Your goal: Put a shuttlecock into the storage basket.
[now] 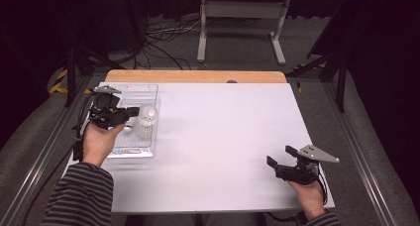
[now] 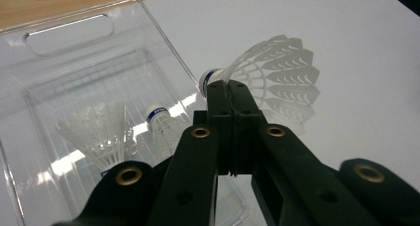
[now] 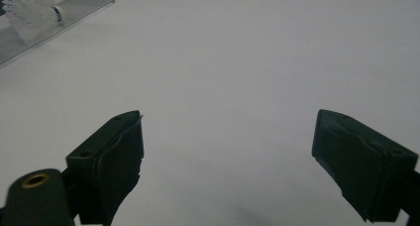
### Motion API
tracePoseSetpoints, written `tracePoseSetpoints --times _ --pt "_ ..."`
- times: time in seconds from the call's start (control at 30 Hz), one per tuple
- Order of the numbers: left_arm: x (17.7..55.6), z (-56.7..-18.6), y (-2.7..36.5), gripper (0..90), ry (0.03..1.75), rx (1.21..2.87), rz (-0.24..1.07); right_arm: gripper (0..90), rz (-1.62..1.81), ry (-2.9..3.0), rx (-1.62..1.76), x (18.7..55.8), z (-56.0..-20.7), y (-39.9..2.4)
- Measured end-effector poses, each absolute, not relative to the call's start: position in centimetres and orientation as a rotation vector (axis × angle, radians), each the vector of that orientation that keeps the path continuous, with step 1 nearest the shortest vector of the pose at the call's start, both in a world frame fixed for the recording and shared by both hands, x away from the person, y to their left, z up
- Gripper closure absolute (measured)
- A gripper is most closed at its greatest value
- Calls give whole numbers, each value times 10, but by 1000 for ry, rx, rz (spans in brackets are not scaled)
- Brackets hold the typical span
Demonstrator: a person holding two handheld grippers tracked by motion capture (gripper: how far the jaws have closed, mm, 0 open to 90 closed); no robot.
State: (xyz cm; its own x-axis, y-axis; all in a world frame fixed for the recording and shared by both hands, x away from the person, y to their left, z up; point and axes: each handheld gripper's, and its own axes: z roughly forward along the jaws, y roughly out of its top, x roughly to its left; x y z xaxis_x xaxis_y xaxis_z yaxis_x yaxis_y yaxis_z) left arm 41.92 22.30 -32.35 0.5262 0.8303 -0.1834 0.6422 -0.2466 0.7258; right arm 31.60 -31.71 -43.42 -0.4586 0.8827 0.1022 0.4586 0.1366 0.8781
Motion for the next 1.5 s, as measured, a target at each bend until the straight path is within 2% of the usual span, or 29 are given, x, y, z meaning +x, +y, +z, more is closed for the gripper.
tracePoseSetpoints --times 0.4,1.5 --pt "432 -321 230 899 1254 1965 366 133 1272 1978 1290 317 -435 -317" --pt "462 -348 230 895 1386 1983 385 136 1273 1976 1282 317 -435 -316"
